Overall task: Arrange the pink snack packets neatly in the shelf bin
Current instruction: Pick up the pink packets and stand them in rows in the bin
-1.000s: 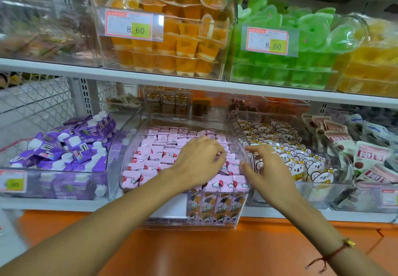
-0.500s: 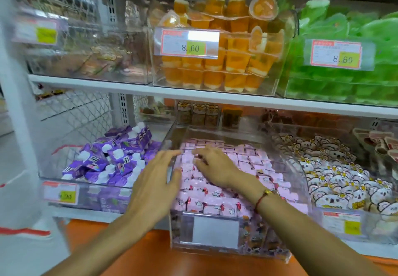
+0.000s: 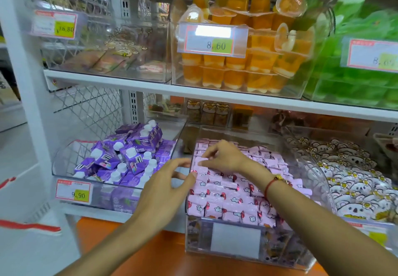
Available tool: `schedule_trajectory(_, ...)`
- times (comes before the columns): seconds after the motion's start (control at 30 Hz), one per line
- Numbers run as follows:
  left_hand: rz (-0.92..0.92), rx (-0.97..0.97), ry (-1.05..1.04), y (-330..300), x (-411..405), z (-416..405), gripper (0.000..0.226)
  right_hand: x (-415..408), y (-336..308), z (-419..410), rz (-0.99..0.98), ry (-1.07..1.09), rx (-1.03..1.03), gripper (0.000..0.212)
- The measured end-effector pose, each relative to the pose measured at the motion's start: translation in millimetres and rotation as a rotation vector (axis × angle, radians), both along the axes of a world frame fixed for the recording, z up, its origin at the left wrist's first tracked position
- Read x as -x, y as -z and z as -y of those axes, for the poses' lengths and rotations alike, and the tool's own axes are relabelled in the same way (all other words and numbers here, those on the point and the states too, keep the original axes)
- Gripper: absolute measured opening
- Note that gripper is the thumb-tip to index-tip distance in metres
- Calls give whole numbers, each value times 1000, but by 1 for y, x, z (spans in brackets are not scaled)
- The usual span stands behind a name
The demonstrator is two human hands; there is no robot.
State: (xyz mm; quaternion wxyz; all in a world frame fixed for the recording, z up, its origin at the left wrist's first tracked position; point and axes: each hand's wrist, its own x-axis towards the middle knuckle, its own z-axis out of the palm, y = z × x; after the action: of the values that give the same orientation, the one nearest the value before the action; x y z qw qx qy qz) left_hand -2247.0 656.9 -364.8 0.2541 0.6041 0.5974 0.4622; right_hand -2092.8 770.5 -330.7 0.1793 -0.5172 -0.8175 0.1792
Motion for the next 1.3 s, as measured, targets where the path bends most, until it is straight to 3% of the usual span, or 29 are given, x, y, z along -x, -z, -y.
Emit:
schedule_trajectory(0.13,70,-3,12,-5,-5,-3,22,-2,8,5,-96,55,-132,13)
schedule_trajectory(0.23,122,-12,-30,-5,-11,-7,19,3,10,12,-7,23,-334,10)
schedule_trajectory(0.33,149,-41,-50,-4,-15,-10,13,3,9,17,-49,-18,-343,14)
schedule_trajectory(0.47,162,-61,-65,-4,-16,-12,12,8,-10,23,-503,32,-248,8)
schedule_trajectory(0.6,119,-60,-53,-5,-11,-12,18,7,-31,40,-1067,316,-201,7)
schedule_trajectory(0.67,39,-148,-54,-8,-9,-11,31,-5,-35,51,-1351,402,-67,11)
schedule_trajectory(0.77,-162,-330,104,-15,-10,-5,62,-22,-31,67,-1545,382,261,13)
schedule_trajectory(0.83,-327,-455,191,-20,-13,-3,69,-28,-26,75,-1595,374,416,13)
schedule_trajectory(0.93,-343,-603,232,-27,-15,1,48,-33,-22,83,-1610,370,560,13)
schedule_trajectory(1.03,-53,-502,226,-34,-18,4,31,-36,-19,86,-1483,337,597,15)
schedule_trajectory(1.1,196,-356,135,-37,-20,3,25,-37,-16,87,-1205,362,351,28)
schedule_trajectory(1.2,427,-236,71,-39,-20,0,13,-37,-18,97,-782,258,-278,30)
schedule_trajectory(1.3,429,-216,70,-35,-17,-1,16,-31,-15,107,-506,-17,-366,38)
